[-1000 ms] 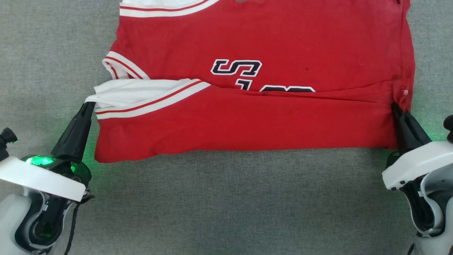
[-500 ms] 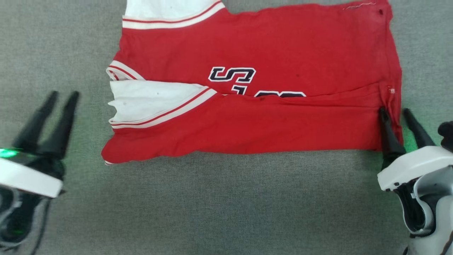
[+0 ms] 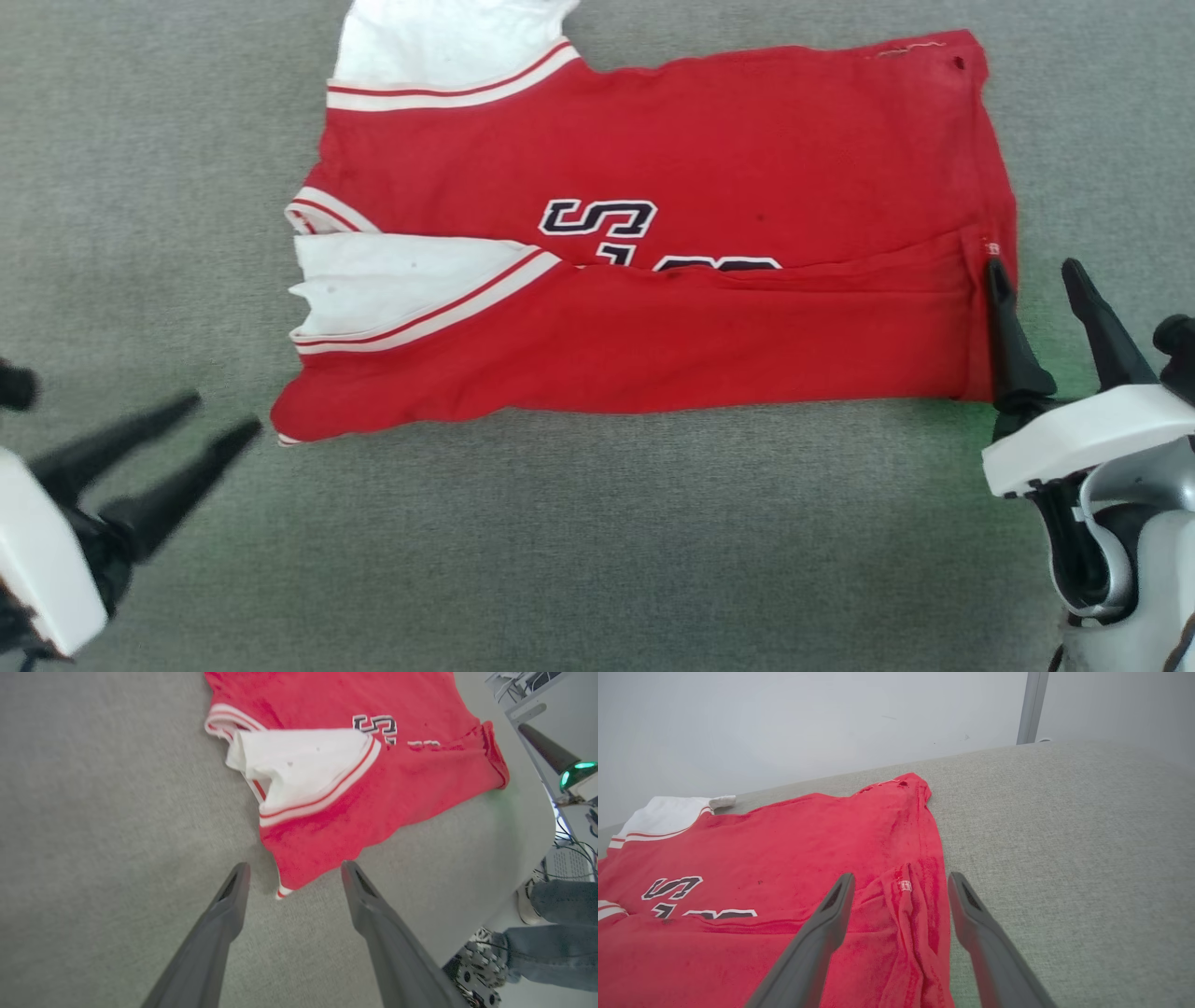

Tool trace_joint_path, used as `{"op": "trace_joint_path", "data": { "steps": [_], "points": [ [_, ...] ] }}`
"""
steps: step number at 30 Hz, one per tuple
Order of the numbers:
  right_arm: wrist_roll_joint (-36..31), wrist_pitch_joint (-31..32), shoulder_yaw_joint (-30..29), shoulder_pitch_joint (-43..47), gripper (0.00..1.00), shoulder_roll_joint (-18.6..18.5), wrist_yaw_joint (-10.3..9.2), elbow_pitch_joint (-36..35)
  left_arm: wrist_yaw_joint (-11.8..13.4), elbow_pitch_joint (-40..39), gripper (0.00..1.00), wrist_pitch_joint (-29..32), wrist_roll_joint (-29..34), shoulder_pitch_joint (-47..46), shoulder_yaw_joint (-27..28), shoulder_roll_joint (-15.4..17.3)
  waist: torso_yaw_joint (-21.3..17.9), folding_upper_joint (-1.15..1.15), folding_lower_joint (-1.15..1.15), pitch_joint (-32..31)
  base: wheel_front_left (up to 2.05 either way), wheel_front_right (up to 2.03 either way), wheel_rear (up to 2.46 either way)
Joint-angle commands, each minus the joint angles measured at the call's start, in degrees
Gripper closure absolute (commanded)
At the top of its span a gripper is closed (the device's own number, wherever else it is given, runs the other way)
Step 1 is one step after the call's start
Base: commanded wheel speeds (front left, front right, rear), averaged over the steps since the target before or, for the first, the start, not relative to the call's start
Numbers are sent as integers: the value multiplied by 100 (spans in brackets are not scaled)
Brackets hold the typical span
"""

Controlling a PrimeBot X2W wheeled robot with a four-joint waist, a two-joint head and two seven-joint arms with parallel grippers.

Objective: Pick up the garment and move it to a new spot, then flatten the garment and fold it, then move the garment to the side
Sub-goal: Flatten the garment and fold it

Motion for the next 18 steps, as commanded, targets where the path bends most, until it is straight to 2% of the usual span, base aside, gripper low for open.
{"op": "trace_joint_path", "data": {
  "steps": [1, 5, 13, 18],
  "points": [
    [47, -55, 65, -73, 0, 2, -5, -33, 14, -29, 0, 226, -44, -144, -128, 8, -78, 0, 0, 16, 0, 0, 0],
    [125, -154, 211, -60, 0, -1, -5, -42, 14, 236, 0, 628, -236, -444, -415, -194, -255, 0, 0, 101, 0, 0, 0],
    [290, -395, 227, 48, 0, 0, -5, -77, 14, 1014, 0, 1021, -593, -865, -719, -514, -591, 0, 0, 312, 0, 0, 0],
    [368, -498, 287, 118, 0, 0, -5, -65, 14, 1065, 0, 1367, -797, -824, -975, -643, -750, 0, 0, 393, 0, 0, 0]
  ]
}}
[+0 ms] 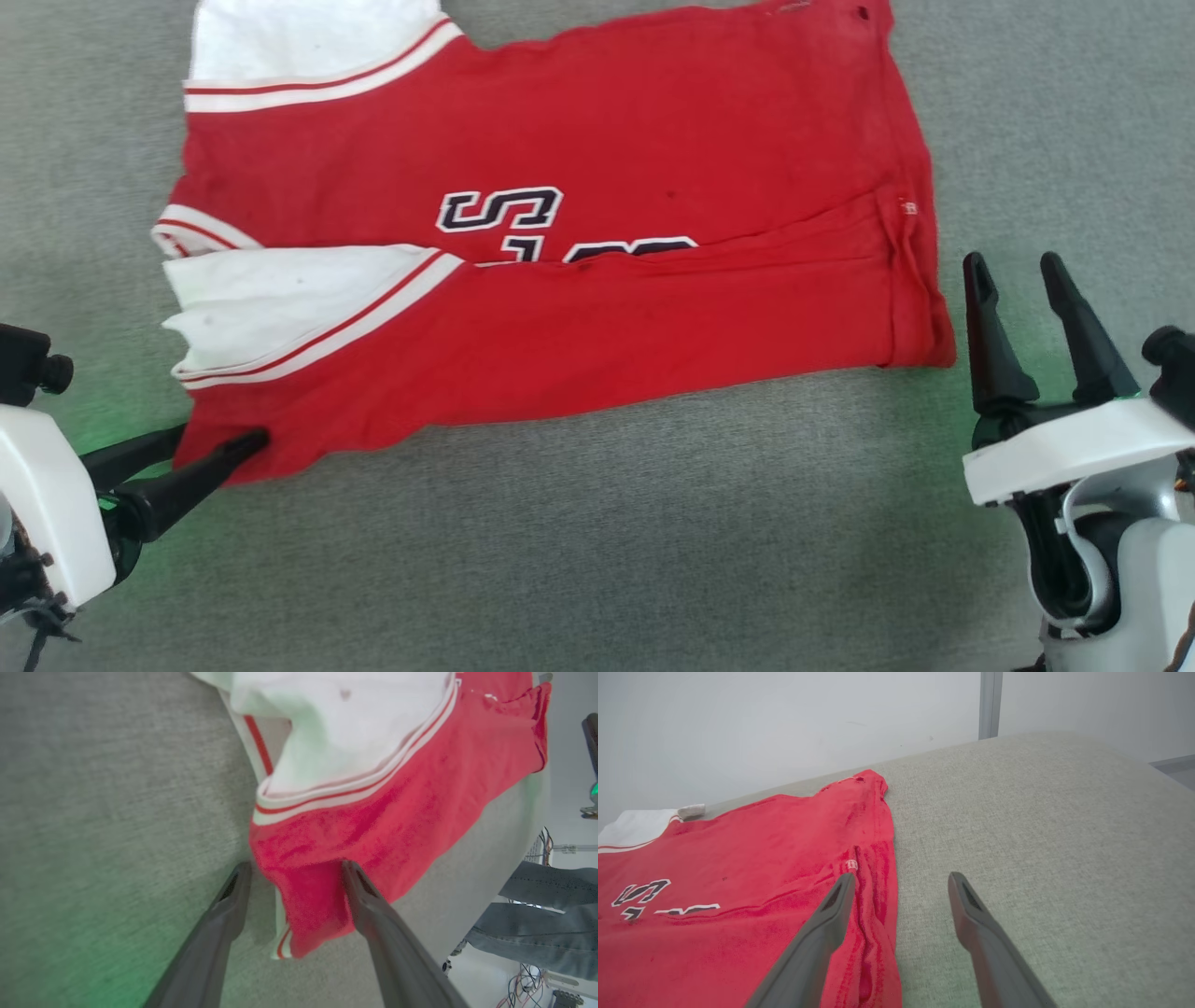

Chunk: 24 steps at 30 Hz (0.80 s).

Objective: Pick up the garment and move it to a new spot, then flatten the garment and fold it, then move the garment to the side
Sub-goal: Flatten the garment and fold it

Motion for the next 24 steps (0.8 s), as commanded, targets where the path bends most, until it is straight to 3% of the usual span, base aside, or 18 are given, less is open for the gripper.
{"op": "trace_joint_path", "data": {
  "steps": [1, 3, 4, 6, 7, 9, 10, 16, 24],
  "points": [
    [38, -47, 12, 59, 0, -1, -4, 9, 14, 6, 0, 105, 0, 91, -162, -144, -55, 0, 0, 42, 0, 0, 0],
    [50, -21, 50, 58, 0, 0, -4, 6, 15, -30, 2, 217, -72, 150, -252, -145, -107, 0, 0, 71, 0, 0, 0],
    [34, 25, 72, 66, 0, 0, -4, 11, 15, -64, 15, 281, -93, 158, -291, -159, -122, 0, 0, 74, 0, 0, 0],
    [-25, 117, 99, 62, 0, -1, -4, -9, 15, -85, 56, 371, -155, 164, -330, -155, -148, 0, 0, 80, 0, 0, 0],
    [-65, 183, 127, 41, 0, 0, -4, -27, 15, -81, 65, 400, -172, 157, -328, -152, -159, 0, 0, 82, 0, 0, 0],
    [-178, 445, 228, -2, 0, 0, -4, -62, 15, -59, 95, 441, -207, 119, -300, -151, -175, 0, 0, 89, 0, 0, 0],
    [-235, 642, 292, -20, 0, 0, -4, -77, 15, -45, 100, 447, -214, 95, -277, -155, -180, 0, 0, 90, 0, 0, 0],
    [-732, 2304, 659, -158, 0, -2, -4, -292, 17, -22, 100, 400, -210, -9, -134, -157, -188, 0, 0, 115, 0, 0, 0],
    [-887, 4150, 503, -542, 0, -11, -4, -538, 17, -143, 100, 302, -134, -119, -24, -216, -88, 0, 0, 193, 0, 0, 0]
  ]
}}
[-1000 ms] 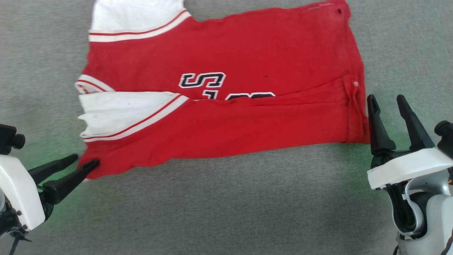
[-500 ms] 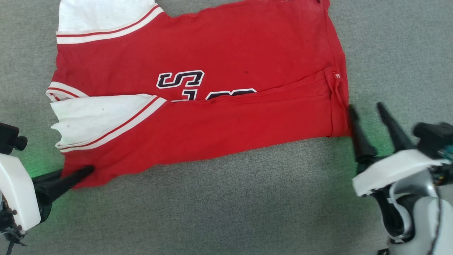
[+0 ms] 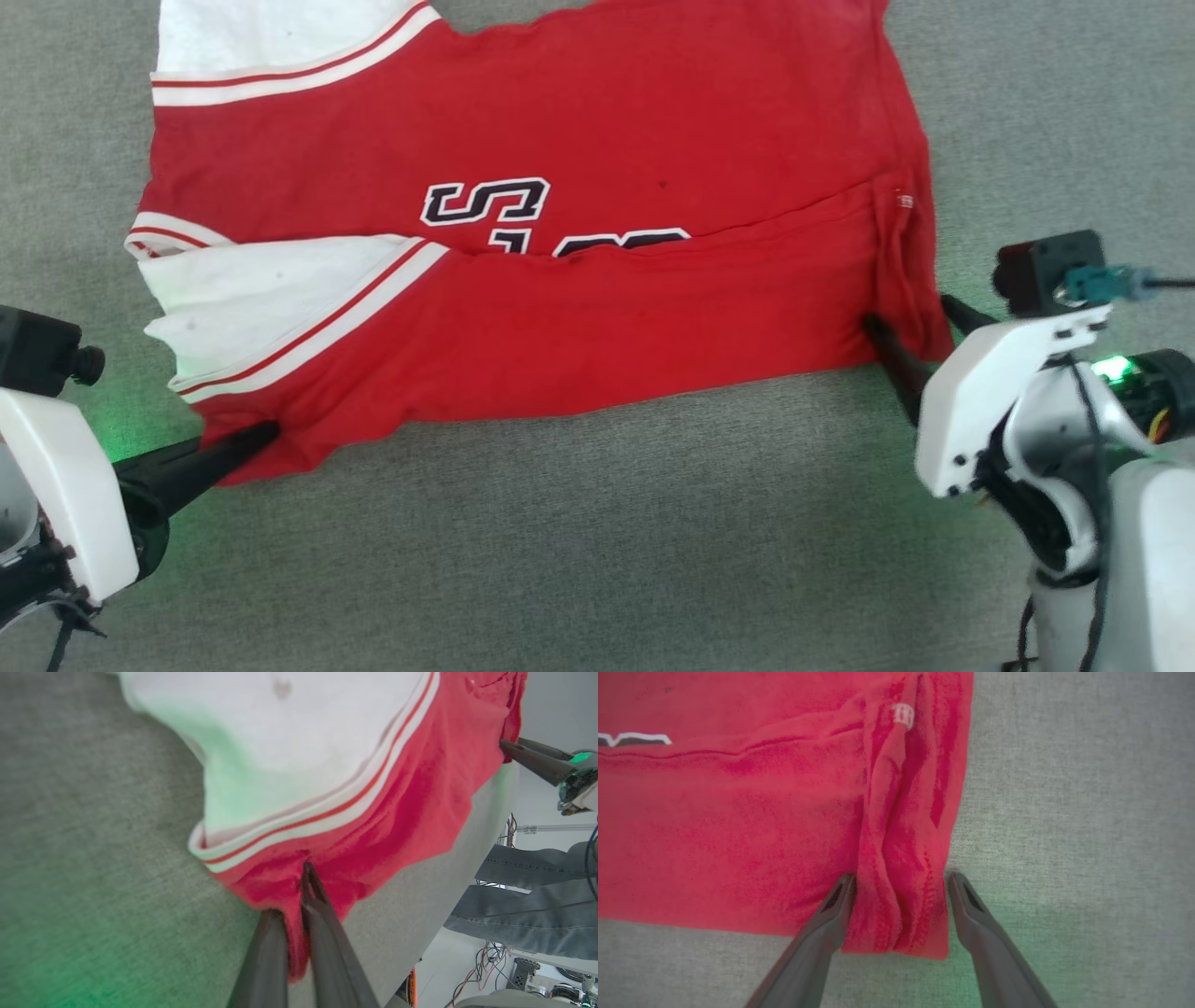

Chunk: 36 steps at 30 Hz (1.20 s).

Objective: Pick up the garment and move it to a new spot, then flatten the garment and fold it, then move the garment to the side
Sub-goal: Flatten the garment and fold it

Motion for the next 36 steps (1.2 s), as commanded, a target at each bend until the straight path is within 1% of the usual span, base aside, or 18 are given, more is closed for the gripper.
{"op": "trace_joint_path", "data": {
  "steps": [1, 5, 6, 7, 9, 11, 17, 23, 28, 31, 34, 35, 36],
  "points": [
    [13, 253, -135, -73, 0, -7, -6, 49, 20, -28, 100, 7, 32, -10, -63, -123, 48, 0, 0, 34, 0, 0, 0],
    [3, 717, -158, -76, 0, 1, -6, 190, 20, -78, 100, -41, 86, -80, -54, -177, 155, 0, 0, 81, 0, 0, 0],
    [2, 791, -124, -52, 18, 7, -5, 210, 20, -76, 100, -57, 94, -94, -55, -191, 178, 0, 0, 85, 0, 0, 0],
    [-2, 825, -106, -38, 57, 9, -4, 206, 20, -74, 100, -64, 103, -103, -54, -203, 195, 0, 0, 87, 0, 0, 0],
    [28, 812, -128, -1, 100, 9, -4, 164, 20, -94, 100, -109, 111, -119, -58, -232, 226, 0, 0, 78, 0, 0, 0],
    [43, 726, -168, 65, 100, 6, -5, 93, 19, -126, 100, -148, 116, -89, -76, -238, 248, 0, 0, 31, 0, 0, 0],
    [141, 661, -181, 228, 100, -60, -7, -135, 18, -409, 100, -450, 144, 206, -133, -47, 238, 0, 0, -218, 0, 0, 0],
    [413, 793, -165, 500, 100, -336, -7, -356, 18, -938, 100, -777, 203, 599, -269, 342, 290, 0, 0, -418, 0, 0, 0],
    [709, 1010, -325, 829, 100, -651, -7, -516, 18, -1341, 100, -1053, 324, 902, -449, 607, 361, 0, 0, -501, 0, 0, 0],
    [769, 1049, -489, 1037, 100, -761, -7, -615, 18, -1458, 100, -1233, 456, 998, -587, 614, 414, 0, 0, -530, 0, 0, 0],
    [813, 955, -557, 1156, 100, -730, -7, -702, 18, -1416, 100, -1401, 612, 1030, -731, 541, 445, 0, 0, -540, 0, 0, 0],
    [813, 903, -560, 1171, 89, -728, -7, -743, 18, -1373, 100, -1467, 667, 1009, -765, 522, 452, 0, 0, -540, 0, 0, 0],
    [792, 811, -588, 1165, 58, -707, -7, -765, 19, -1316, 100, -1529, 739, 971, -798, 503, 455, 0, 0, -543, 0, 0, 0]
  ]
}}
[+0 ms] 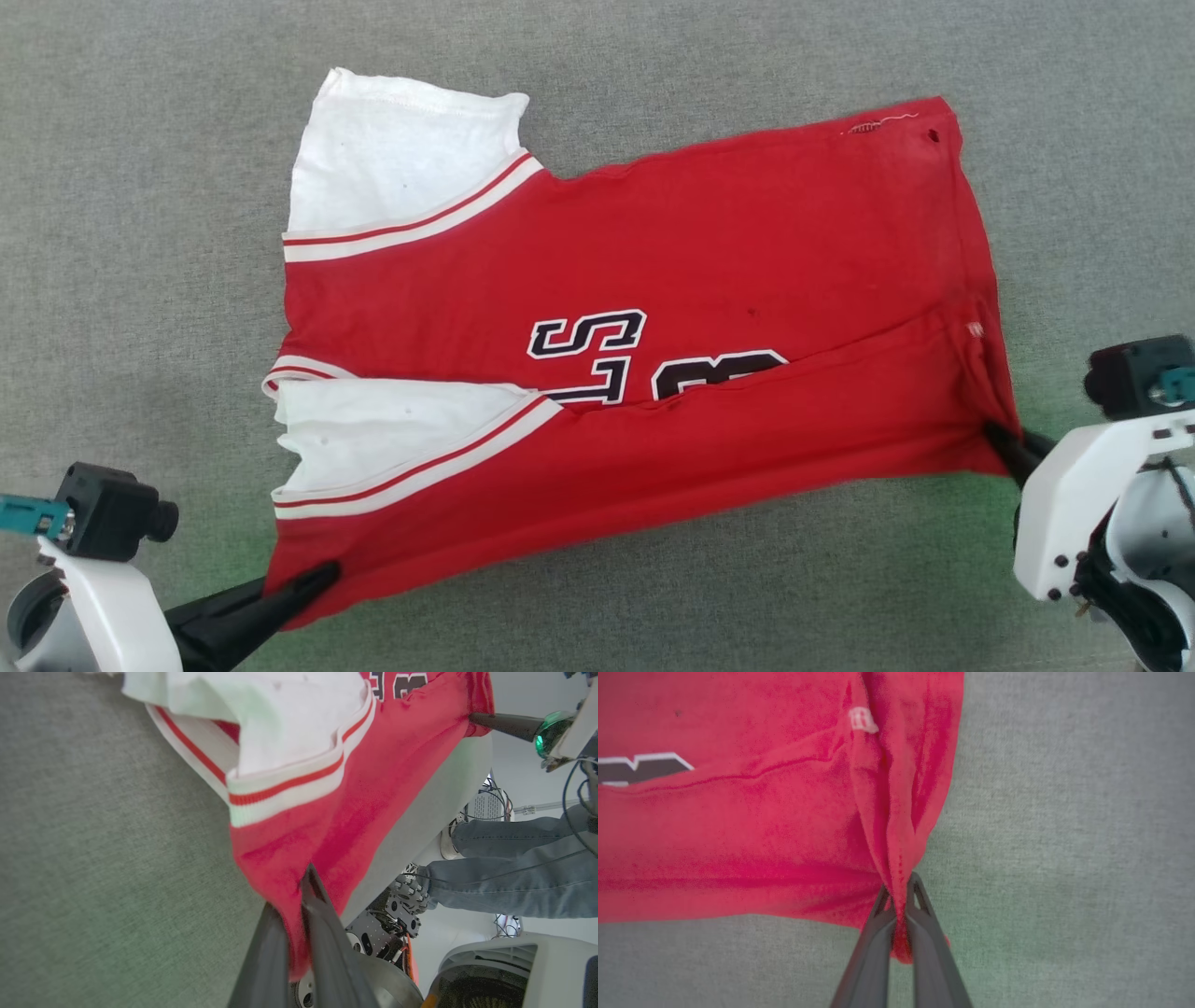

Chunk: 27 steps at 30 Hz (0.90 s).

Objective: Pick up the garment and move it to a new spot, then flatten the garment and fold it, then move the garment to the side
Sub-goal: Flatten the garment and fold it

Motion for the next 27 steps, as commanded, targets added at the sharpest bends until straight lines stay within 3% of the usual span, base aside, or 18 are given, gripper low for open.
{"op": "trace_joint_path", "data": {
  "steps": [1, 2, 3, 4, 9, 15, 21, 27],
  "points": [
    [-40, -135, -63, -7, 25, 41, -9, -38, 16, 64, 80, -73, 95, 0, -44, -20, 0, 0, 0, -5, 0, 0, 0],
    [-71, -246, -105, -12, 0, 63, -9, -65, 16, 91, 60, -137, 122, -27, -91, -45, 4, 0, 0, -10, 0, 0, 0],
    [-122, -352, -144, -13, 0, 95, -9, -102, 16, 131, 27, -241, 149, -63, -102, -47, 6, 0, 0, -12, 0, 0, 0],
    [-150, -447, -170, -9, 0, 140, -9, -136, 16, 180, 1, -349, 116, -82, -113, -41, 6, 0, 0, -12, 0, 0, 0],
    [-461, -1241, -197, -132, 0, 298, -7, -346, 16, 434, 0, -847, 1, -177, -86, 199, -44, 0, 0, 11, 0, 0, 0],
    [-1090, -2856, -57, -337, 0, 563, -7, -285, 16, 895, 0, -1473, -130, -595, 257, 383, -154, 0, 0, 31, 0, 0, 0],
    [-1356, -4151, 109, -512, 0, 717, -8, -36, 16, 1915, 0, -1583, -31, -1451, 656, 76, -431, 0, 0, 176, 0, 0, 0],
    [-911, -5003, 272, -706, 0, 726, -8, 162, 15, 2762, 0, -1278, 244, -2441, 748, -246, -808, 0, 0, 474, 0, 0, 0]
  ]
}}
